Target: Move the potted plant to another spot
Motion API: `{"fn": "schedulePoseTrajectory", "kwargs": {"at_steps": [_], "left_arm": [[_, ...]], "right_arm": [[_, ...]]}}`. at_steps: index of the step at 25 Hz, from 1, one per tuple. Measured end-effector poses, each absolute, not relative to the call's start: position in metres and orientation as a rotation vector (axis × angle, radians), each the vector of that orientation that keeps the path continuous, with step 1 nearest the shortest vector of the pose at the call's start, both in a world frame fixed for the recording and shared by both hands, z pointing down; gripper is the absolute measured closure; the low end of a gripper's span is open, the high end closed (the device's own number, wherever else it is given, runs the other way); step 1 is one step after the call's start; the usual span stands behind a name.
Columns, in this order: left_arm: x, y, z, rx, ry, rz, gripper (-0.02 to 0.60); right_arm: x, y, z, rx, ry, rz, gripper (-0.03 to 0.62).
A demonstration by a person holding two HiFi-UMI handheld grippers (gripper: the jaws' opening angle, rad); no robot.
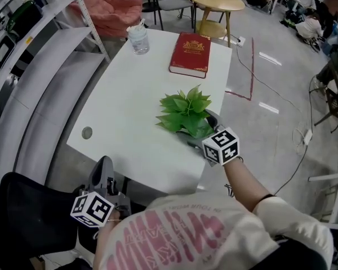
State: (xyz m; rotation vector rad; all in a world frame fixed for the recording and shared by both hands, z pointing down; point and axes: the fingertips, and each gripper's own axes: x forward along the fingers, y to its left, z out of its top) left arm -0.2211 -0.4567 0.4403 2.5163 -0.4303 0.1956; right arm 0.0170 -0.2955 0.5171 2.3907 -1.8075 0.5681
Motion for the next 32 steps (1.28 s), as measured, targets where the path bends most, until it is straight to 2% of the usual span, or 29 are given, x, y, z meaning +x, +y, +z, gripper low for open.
{"fn": "schedulePoseTrajectory", "kwargs": {"at_steps": [9,19,32], "left_arm": [[-0.215,-0.46,0.434,2.528,-0.408,0.19,0.578],[-0.209,-0.454,0.432,2.537,-0.386,0.185,0.578],[-0.189,-0.416,0.431,2.519,-0.283,0.182,0.578]], "right_arm": [[0.024,-0.317,0.521,2.397,-1.768,0.575,0.049],[0.022,-0.314,0.516,2.41,-1.762,0.647,0.071],[-0.014,-0.285,0.455,2.461,-1.906,0.528,0.077]]}}
